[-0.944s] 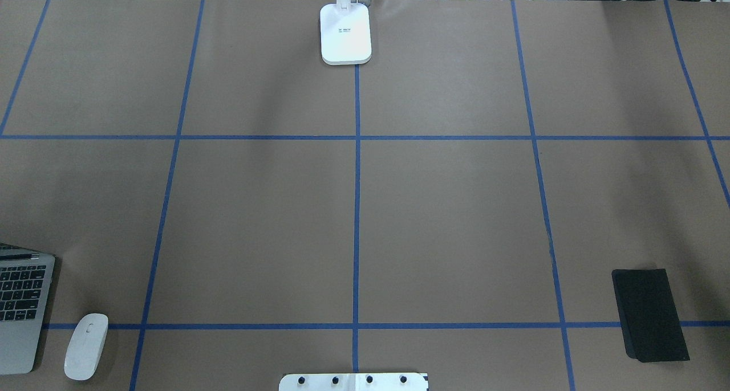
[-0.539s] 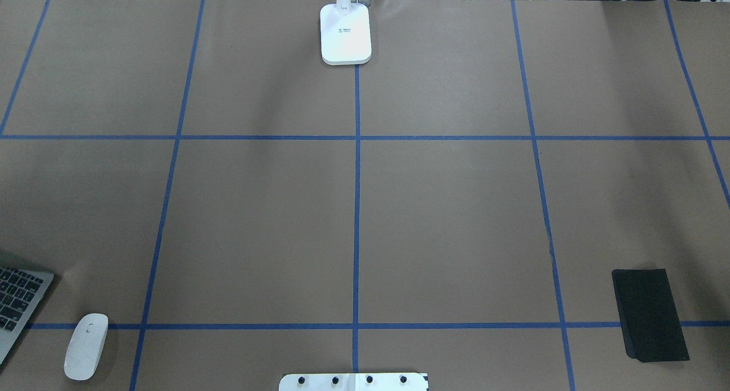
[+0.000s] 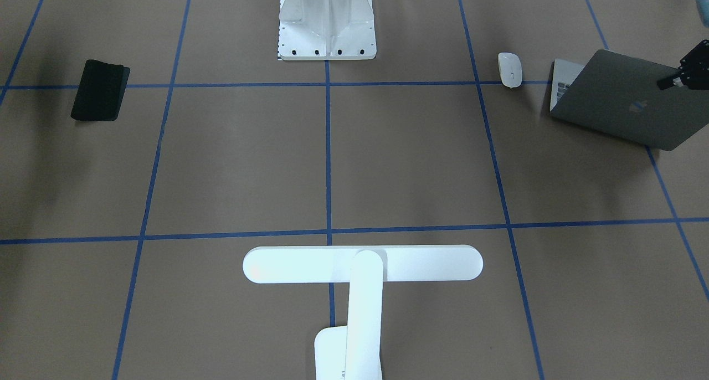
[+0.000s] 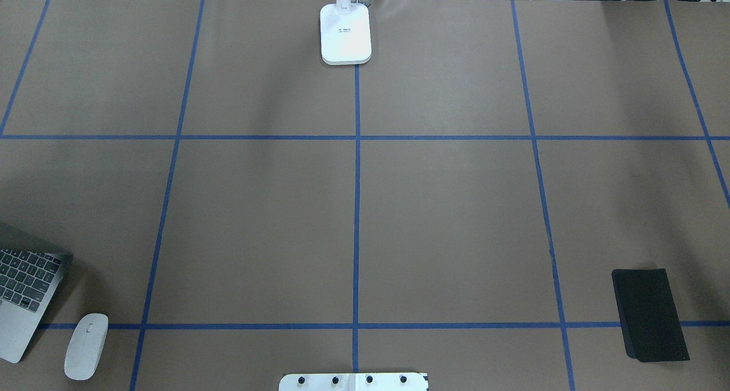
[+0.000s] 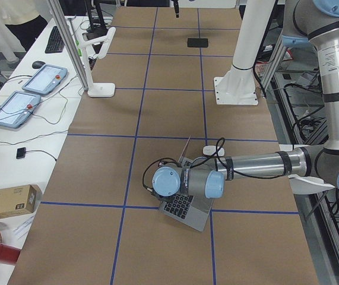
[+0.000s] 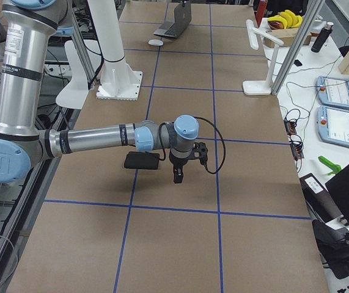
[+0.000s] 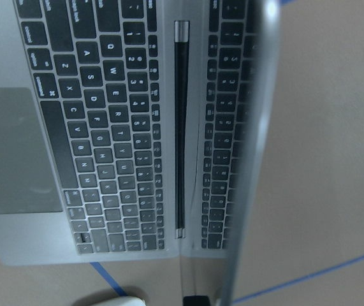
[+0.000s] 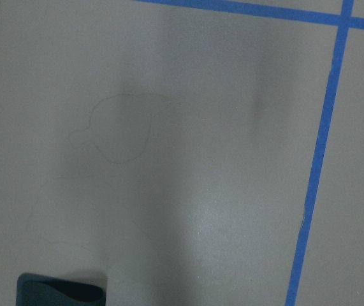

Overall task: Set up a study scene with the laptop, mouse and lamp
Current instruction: 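Grasp the silver laptop's edge with the left gripper and lift it, then carry the laptop with the left gripper toward the white lamp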

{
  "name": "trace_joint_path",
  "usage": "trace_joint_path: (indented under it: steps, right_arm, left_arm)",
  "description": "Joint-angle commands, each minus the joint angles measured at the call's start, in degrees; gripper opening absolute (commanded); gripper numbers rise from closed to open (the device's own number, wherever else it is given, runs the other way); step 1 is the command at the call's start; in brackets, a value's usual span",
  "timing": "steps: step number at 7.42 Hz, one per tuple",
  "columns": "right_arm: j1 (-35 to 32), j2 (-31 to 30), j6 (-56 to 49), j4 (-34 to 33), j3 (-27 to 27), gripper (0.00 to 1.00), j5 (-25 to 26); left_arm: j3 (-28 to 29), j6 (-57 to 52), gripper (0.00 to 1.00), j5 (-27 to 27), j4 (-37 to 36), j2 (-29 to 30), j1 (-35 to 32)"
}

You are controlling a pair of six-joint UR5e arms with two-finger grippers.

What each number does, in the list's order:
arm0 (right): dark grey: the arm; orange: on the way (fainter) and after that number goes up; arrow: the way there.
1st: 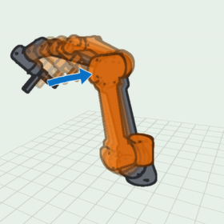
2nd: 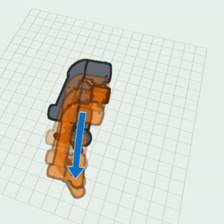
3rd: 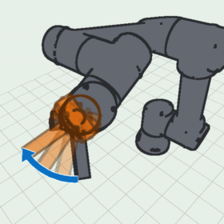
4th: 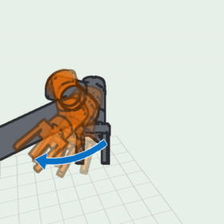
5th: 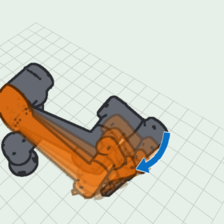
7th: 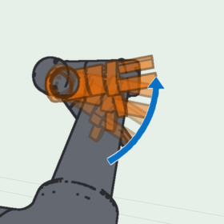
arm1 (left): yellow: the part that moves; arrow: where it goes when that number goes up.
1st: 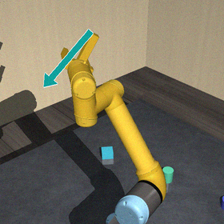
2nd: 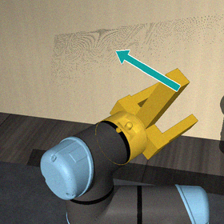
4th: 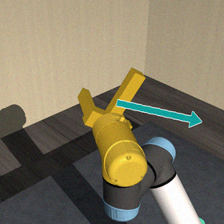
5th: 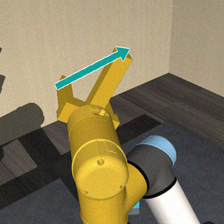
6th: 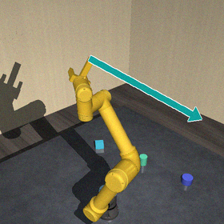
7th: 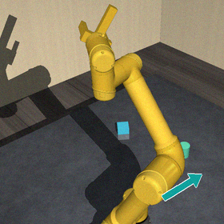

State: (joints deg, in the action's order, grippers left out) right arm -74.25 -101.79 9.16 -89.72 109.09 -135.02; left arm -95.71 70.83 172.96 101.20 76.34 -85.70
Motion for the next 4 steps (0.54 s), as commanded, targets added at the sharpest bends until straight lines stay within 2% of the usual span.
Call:
trace_joint_path:
  steps: [1, 4]
  right_arm:
    - [0.1, 0.0, 0.0, -0.1, 0.0, 1.00, -0.1]
    - [0.0, 0.0, -0.2, -0.3, -0.1, 1.00, -0.1]
  left_arm:
    - [-1.1, 6.6, 0.00, 2.1, 0.0, 4.0, -0.2]
    - [-1.1, 18.7, 0.00, 1.9, 0.0, 13.5, 0.0]
